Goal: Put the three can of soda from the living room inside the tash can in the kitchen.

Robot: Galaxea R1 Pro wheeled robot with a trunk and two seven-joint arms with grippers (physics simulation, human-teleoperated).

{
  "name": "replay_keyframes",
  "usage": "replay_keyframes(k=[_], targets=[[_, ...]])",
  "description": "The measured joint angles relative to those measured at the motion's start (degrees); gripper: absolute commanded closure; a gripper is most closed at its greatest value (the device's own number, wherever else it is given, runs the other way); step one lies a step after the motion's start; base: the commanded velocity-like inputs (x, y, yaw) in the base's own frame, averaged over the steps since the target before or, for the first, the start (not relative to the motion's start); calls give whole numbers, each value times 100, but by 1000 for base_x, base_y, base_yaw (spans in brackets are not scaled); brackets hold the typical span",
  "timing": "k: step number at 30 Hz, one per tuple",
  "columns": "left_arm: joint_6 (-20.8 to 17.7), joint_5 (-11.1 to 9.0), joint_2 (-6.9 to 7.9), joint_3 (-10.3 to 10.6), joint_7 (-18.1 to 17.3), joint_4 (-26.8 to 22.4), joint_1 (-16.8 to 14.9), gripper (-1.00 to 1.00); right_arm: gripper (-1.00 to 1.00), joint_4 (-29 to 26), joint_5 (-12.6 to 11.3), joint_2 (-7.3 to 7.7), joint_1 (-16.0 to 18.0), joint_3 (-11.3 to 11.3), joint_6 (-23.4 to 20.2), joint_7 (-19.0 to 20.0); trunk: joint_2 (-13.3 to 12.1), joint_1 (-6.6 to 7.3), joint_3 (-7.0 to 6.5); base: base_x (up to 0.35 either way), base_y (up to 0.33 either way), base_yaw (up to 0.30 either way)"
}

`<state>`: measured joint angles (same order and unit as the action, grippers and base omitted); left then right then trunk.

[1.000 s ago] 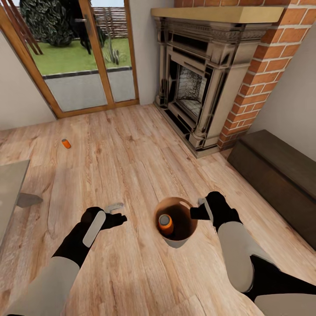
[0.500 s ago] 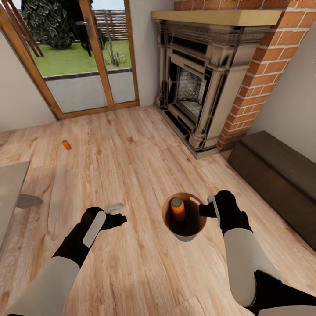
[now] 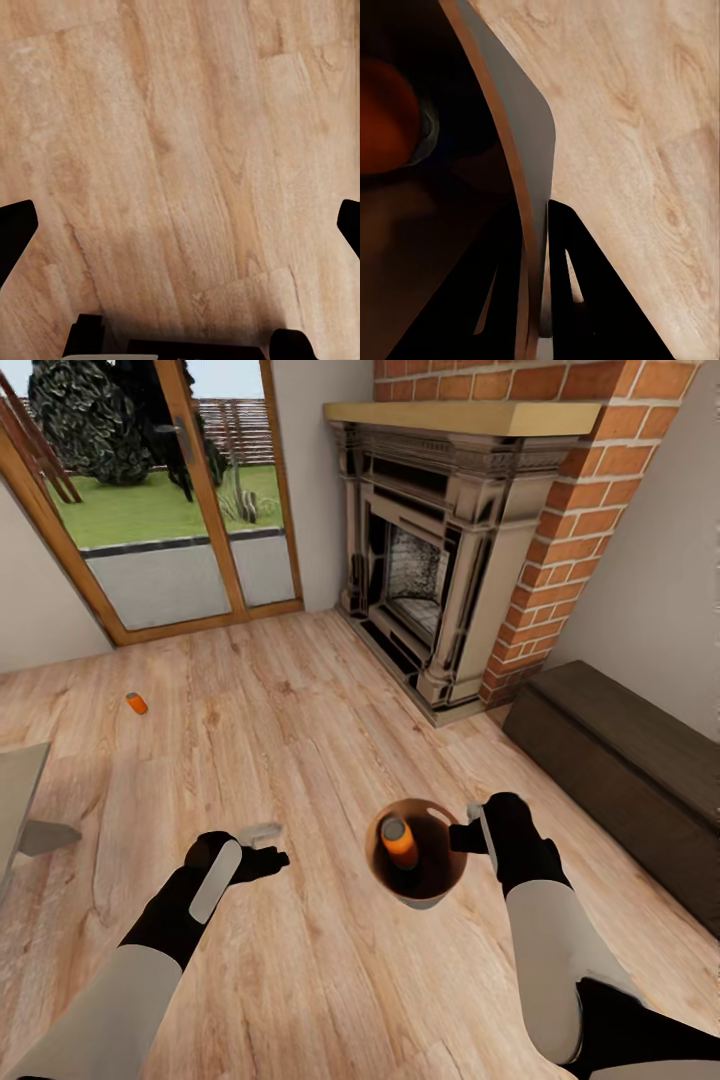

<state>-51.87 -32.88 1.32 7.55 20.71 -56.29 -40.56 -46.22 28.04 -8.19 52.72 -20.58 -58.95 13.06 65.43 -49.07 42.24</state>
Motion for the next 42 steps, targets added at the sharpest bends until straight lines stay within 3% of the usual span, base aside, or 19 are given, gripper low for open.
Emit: replay_keyframes(k=[31,42], targets=[[2,-16,-9,35,12,56,-4,-100,100,0,12,0,-17,38,93,-9,0,0,-289,0,0,-13],[8,-11,-9,36,12,56,-3,-100,100,0,26,19,-18,35,87,-16,0,0,-318,0,0,0]])
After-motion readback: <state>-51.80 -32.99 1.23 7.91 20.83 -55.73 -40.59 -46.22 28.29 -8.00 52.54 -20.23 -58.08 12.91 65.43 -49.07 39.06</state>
